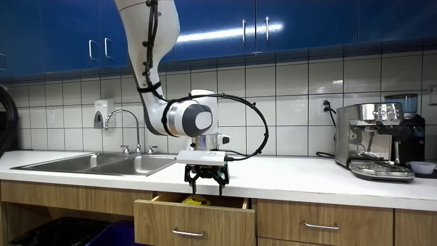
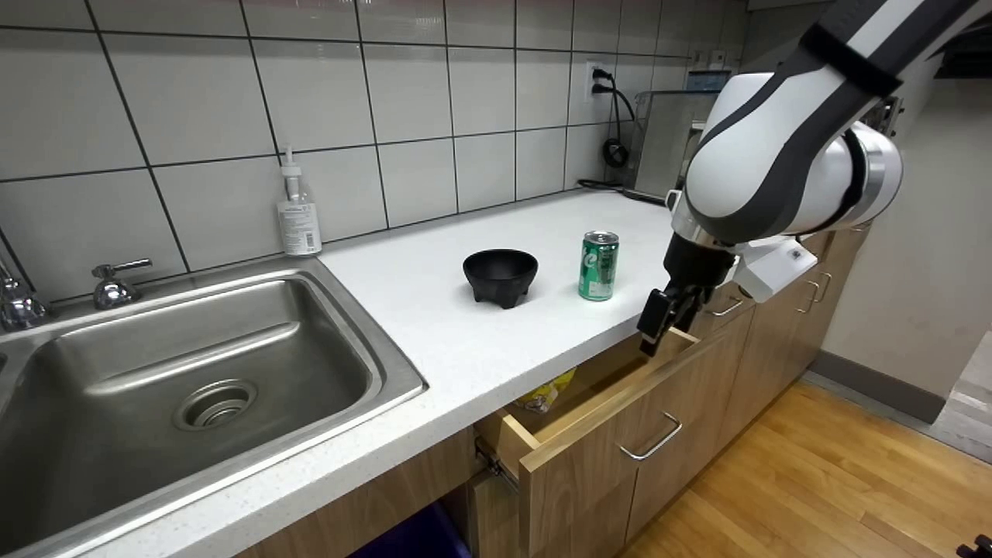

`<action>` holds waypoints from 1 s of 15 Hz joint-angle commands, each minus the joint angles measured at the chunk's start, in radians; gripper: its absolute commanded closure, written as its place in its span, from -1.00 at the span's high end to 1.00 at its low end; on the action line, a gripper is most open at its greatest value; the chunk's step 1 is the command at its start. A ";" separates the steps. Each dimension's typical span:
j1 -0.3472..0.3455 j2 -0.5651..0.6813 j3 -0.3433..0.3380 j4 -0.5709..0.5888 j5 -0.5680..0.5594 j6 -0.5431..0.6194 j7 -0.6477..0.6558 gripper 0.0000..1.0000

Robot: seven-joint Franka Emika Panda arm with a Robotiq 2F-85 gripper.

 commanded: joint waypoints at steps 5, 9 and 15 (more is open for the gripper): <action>-0.080 0.072 0.085 0.054 -0.006 0.070 -0.032 1.00; -0.096 0.117 0.106 0.080 -0.021 0.102 -0.028 1.00; -0.105 0.184 0.108 0.135 -0.070 0.106 -0.012 1.00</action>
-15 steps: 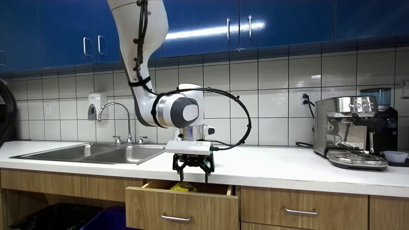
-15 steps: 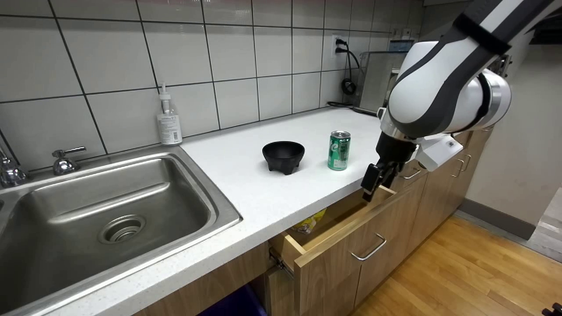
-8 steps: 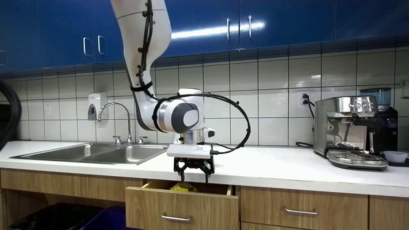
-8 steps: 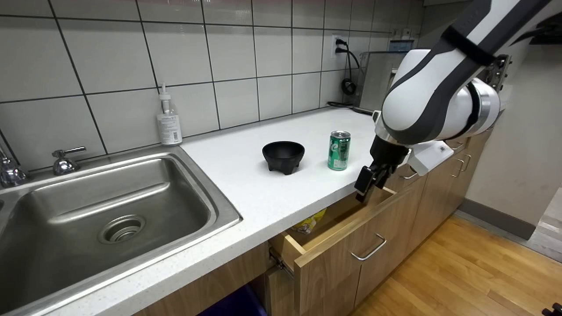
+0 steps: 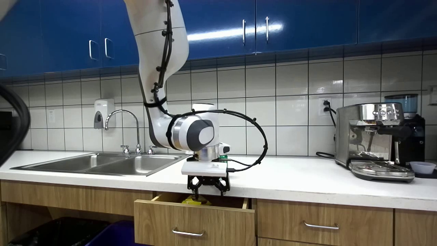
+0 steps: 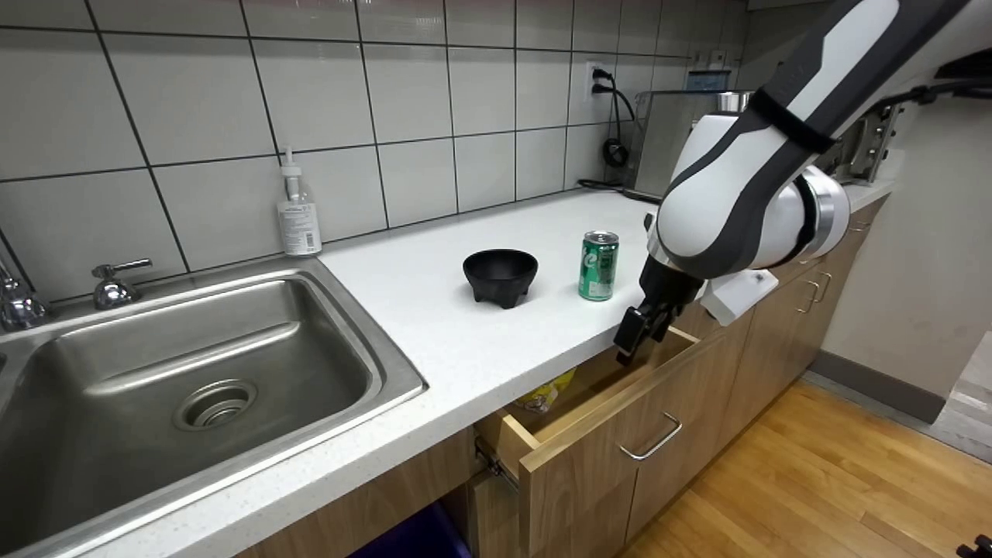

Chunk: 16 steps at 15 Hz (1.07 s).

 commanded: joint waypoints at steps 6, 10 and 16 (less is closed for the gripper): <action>-0.029 0.069 0.016 0.058 -0.087 0.018 0.008 1.00; -0.023 0.063 0.012 0.039 -0.090 0.035 0.031 1.00; -0.013 0.053 0.003 0.022 -0.081 0.020 0.082 1.00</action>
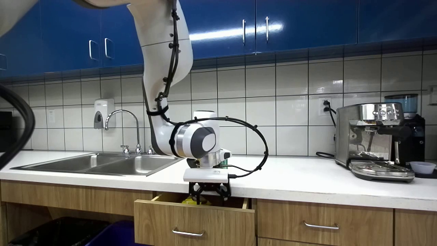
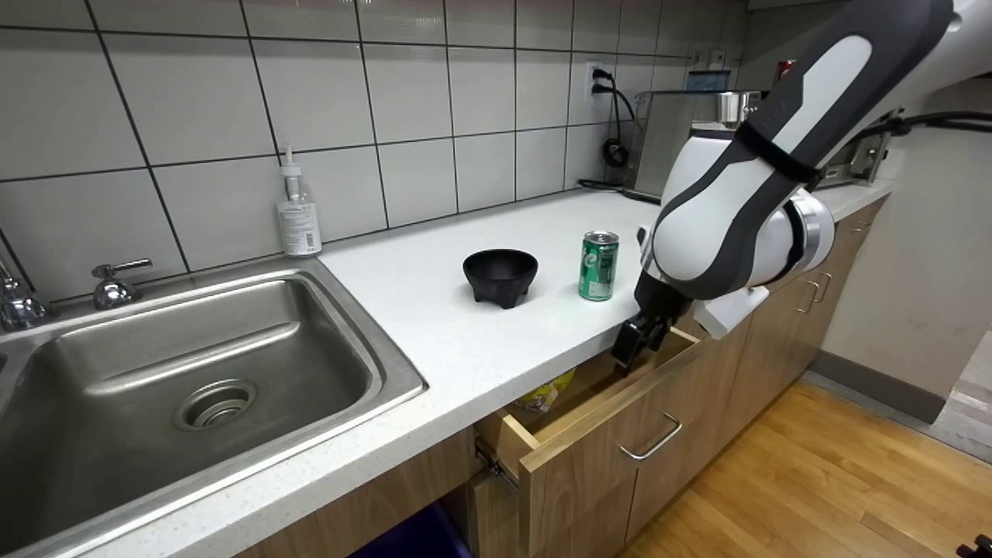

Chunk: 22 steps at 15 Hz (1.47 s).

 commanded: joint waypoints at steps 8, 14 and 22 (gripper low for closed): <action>0.000 -0.036 0.001 -0.053 -0.017 -0.007 0.097 1.00; -0.002 -0.061 0.005 -0.090 -0.013 -0.016 0.107 1.00; -0.005 -0.100 0.008 -0.136 -0.009 -0.033 0.114 1.00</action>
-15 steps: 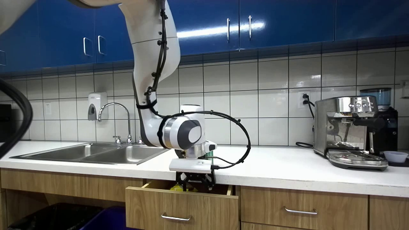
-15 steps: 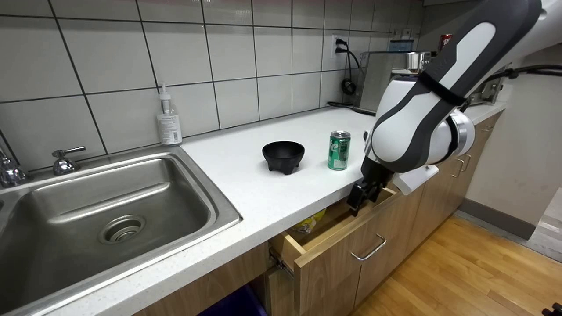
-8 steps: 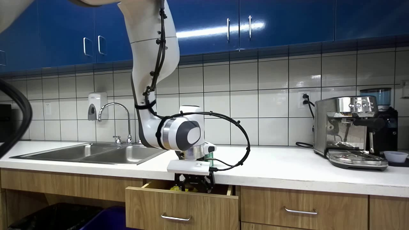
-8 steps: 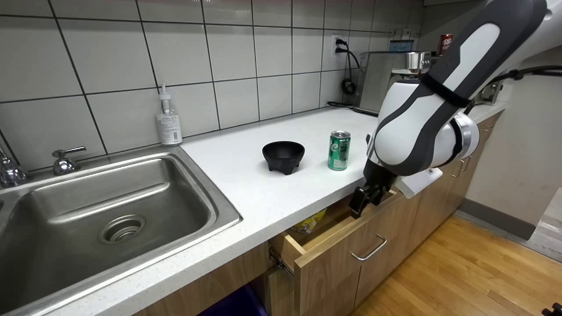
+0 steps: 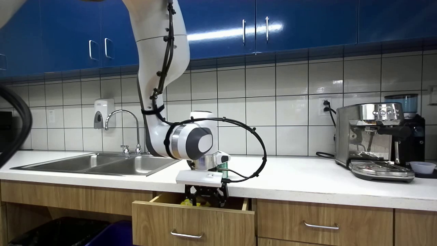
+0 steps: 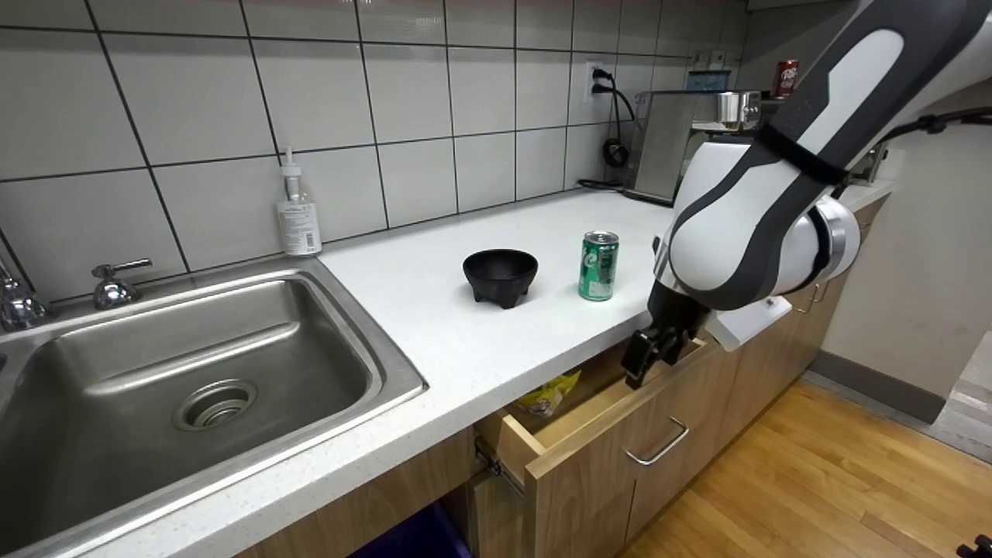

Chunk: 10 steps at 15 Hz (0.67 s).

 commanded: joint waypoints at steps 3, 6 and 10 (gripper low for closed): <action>-0.005 -0.073 0.008 -0.081 -0.009 -0.032 0.018 1.00; -0.006 -0.087 0.010 -0.105 -0.006 -0.028 0.017 1.00; -0.012 -0.111 0.017 -0.141 0.001 -0.026 0.009 1.00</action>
